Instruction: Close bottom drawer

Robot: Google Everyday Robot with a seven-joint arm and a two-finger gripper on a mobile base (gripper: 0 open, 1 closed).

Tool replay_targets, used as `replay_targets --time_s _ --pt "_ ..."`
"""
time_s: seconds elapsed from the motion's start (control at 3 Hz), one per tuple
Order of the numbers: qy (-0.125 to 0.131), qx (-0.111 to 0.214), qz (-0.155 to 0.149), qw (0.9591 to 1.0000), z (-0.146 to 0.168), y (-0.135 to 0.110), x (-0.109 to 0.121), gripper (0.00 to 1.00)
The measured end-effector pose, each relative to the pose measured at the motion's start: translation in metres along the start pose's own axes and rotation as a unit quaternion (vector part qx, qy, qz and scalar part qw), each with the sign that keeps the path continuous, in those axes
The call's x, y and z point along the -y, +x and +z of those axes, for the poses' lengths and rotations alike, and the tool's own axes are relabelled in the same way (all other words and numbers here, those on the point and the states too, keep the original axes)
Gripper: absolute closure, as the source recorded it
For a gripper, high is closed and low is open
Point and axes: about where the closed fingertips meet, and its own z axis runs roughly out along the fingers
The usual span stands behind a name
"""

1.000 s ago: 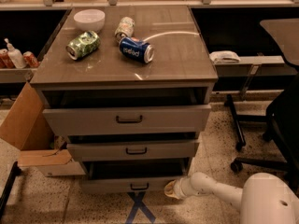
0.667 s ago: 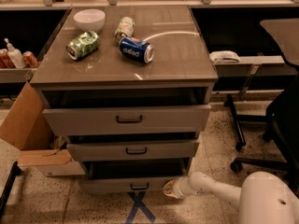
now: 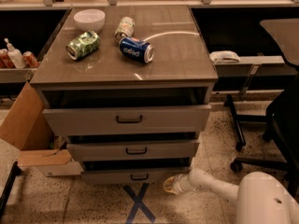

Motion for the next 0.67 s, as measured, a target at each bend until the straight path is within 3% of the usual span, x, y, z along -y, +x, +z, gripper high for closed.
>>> replay_targets --time_s 0.67 --pt "0.02 0.015 -0.016 0.9996 0.018 -0.016 0.058 1.0"
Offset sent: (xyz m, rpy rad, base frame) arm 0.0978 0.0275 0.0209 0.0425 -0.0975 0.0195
